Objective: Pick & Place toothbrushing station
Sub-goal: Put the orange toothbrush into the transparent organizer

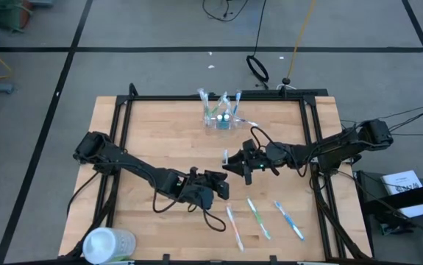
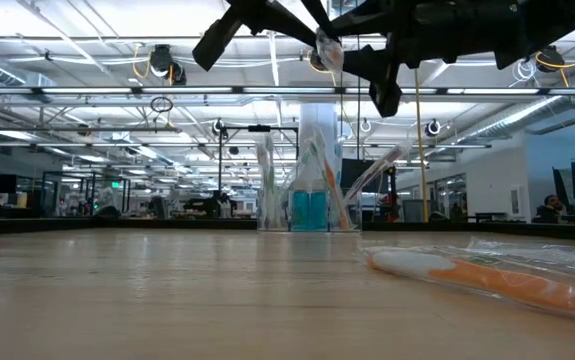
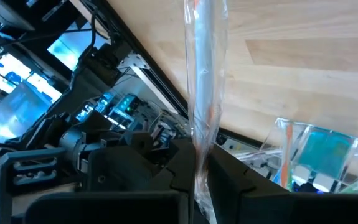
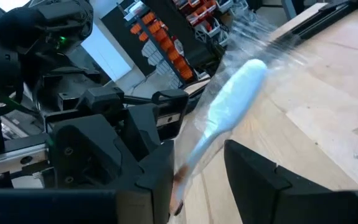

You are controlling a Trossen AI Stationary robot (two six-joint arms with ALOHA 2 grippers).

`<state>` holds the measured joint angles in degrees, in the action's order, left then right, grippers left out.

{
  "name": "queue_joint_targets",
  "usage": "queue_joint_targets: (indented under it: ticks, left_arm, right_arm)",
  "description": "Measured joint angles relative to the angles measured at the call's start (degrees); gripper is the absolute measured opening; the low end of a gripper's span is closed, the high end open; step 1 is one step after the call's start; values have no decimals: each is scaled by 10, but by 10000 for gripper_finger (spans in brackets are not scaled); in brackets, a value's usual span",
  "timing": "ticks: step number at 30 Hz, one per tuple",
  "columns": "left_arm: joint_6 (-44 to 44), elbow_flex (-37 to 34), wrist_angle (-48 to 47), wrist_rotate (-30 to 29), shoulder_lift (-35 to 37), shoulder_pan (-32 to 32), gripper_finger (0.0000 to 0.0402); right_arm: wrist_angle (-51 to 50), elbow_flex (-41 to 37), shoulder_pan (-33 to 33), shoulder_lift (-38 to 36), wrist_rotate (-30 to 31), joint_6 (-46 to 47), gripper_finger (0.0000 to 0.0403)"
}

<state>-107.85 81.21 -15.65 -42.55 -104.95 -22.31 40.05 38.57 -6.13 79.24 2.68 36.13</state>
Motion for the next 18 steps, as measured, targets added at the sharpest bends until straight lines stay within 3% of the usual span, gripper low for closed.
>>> queue_joint_targets:
  ticks: [10, 18]
  left_arm:
    - [35, 0, 0, 3, 0, 6, 31]
    - [139, 0, 1, 13, -1, 21, 32]
  right_arm:
    - [5, 1, 0, 0, 0, -15, 17]
    - [0, 1, 1, 0, 2, -24, 28]
